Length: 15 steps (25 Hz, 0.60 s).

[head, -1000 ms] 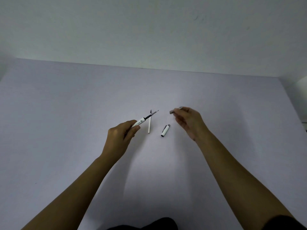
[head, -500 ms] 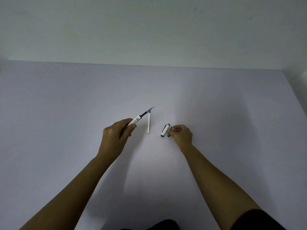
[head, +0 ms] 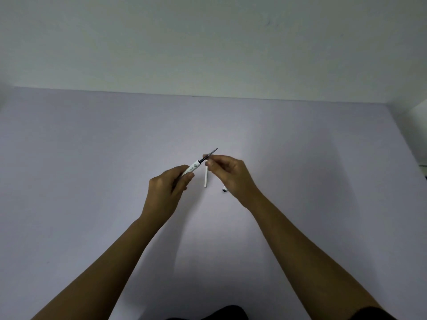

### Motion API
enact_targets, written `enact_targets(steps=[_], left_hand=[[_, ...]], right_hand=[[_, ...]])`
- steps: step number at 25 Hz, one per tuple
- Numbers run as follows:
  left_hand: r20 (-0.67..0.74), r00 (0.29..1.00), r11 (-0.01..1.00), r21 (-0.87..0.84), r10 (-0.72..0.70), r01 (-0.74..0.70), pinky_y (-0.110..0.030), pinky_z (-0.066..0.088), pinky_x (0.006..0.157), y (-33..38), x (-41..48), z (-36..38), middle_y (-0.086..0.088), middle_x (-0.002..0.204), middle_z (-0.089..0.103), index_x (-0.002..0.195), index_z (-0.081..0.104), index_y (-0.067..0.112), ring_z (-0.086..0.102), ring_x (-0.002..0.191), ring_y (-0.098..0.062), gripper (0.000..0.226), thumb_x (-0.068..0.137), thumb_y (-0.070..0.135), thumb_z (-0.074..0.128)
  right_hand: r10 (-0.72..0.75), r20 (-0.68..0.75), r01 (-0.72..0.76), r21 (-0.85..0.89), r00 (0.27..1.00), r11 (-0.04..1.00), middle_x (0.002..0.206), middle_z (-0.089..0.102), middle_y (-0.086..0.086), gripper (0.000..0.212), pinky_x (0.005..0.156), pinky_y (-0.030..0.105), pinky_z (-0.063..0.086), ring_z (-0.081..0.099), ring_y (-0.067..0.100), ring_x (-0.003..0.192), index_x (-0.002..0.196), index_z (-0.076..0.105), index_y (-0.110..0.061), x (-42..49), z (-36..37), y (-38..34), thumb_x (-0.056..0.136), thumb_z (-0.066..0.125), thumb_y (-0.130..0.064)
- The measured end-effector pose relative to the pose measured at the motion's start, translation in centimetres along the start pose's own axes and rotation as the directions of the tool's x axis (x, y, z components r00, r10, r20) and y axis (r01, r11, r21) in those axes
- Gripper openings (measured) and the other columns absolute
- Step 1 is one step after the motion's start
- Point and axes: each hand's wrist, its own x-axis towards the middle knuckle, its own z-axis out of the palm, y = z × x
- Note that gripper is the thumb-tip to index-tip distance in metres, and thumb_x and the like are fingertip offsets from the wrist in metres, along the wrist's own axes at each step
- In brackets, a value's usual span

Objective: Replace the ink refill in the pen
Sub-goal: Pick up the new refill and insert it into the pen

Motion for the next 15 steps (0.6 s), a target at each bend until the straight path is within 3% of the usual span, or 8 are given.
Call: enact_targets(steps=[3,6,8,9,11,13,15], left_hand=[[0.008,0.999,0.999,0.015,0.031,-0.031,-0.012,0.041,0.058,0.2,0.0,0.0,-0.004,0.062,0.064,0.092,0.066,0.015,0.059,0.063,-0.012,0.009,0.088,0.019,0.059],[0.011,1.000,0.999,0.039,0.012,-0.012,-0.008,0.041,0.059,-0.3,-0.3,-0.4,-0.003,0.063,0.064,0.092,0.066,0.015,0.060,0.060,-0.011,0.010,0.088,0.020,0.059],[0.006,0.999,0.999,0.029,-0.031,0.031,-0.006,0.040,0.059,-0.9,-0.6,-0.7,-0.003,0.063,0.064,0.091,0.065,0.017,0.061,0.064,-0.007,0.009,0.089,0.021,0.058],[0.005,0.999,0.999,0.017,-0.050,0.050,-0.007,0.040,0.059,-1.1,-0.7,-0.8,-0.004,0.063,0.064,0.090,0.065,0.018,0.061,0.067,-0.005,0.008,0.089,0.021,0.058],[0.004,0.998,0.998,-0.002,-0.070,0.070,-0.010,0.041,0.059,-1.3,-0.6,-0.8,-0.004,0.064,0.064,0.089,0.064,0.020,0.061,0.069,-0.005,0.007,0.089,0.022,0.058],[0.006,0.997,0.997,-0.007,-0.073,0.073,-0.012,0.041,0.058,-1.4,-0.3,-0.7,-0.003,0.064,0.064,0.089,0.064,0.020,0.061,0.069,-0.007,0.007,0.089,0.023,0.058],[0.001,0.998,0.998,0.005,-0.070,0.070,-0.013,0.042,0.058,-1.7,0.3,-0.8,-0.002,0.063,0.063,0.088,0.063,0.020,0.061,0.068,-0.009,0.008,0.089,0.025,0.057]], right_hand=[[0.024,0.070,-0.036,0.184,0.997,0.982,0.090,0.071,-0.011,0.016,0.086,0.015,0.052,0.066,0.001,0.088,0.093,0.071,-0.028,0.2,0.5,-1.3,0.090,0.060,-0.017],[0.176,0.003,-0.159,0.446,0.984,0.881,0.086,0.068,-0.009,0.014,0.077,0.014,0.051,0.066,0.000,0.081,0.090,0.068,-0.024,1.9,-0.4,-1.3,0.093,0.055,-0.019],[0.296,-0.091,-0.214,0.499,0.951,0.840,0.083,0.066,-0.007,0.015,0.074,0.017,0.052,0.066,0.001,0.077,0.086,0.065,-0.021,3.9,-1.5,-0.9,0.094,0.054,-0.019],[0.332,-0.146,-0.242,0.430,0.932,0.870,0.080,0.066,-0.005,0.015,0.076,0.021,0.053,0.065,0.004,0.076,0.082,0.066,-0.020,4.7,-1.8,-0.4,0.093,0.055,-0.019],[0.311,-0.254,-0.295,0.099,0.916,0.950,0.077,0.068,0.001,0.012,0.086,0.033,0.055,0.065,0.012,0.076,0.082,0.069,-0.013,6.0,-1.9,1.5,0.088,0.061,-0.020],[0.234,-0.294,-0.312,-0.253,0.927,0.916,0.085,0.075,0.010,0.020,0.091,0.037,0.053,0.068,0.019,0.084,0.096,0.068,-0.007,6.8,-1.4,3.5,0.084,0.067,-0.023],[0.184,-0.301,-0.308,-0.441,0.936,0.843,0.092,0.075,0.014,0.027,0.087,0.032,0.051,0.067,0.025,0.093,0.099,0.064,-0.004,7.7,-0.8,5.2,0.081,0.070,-0.023]])
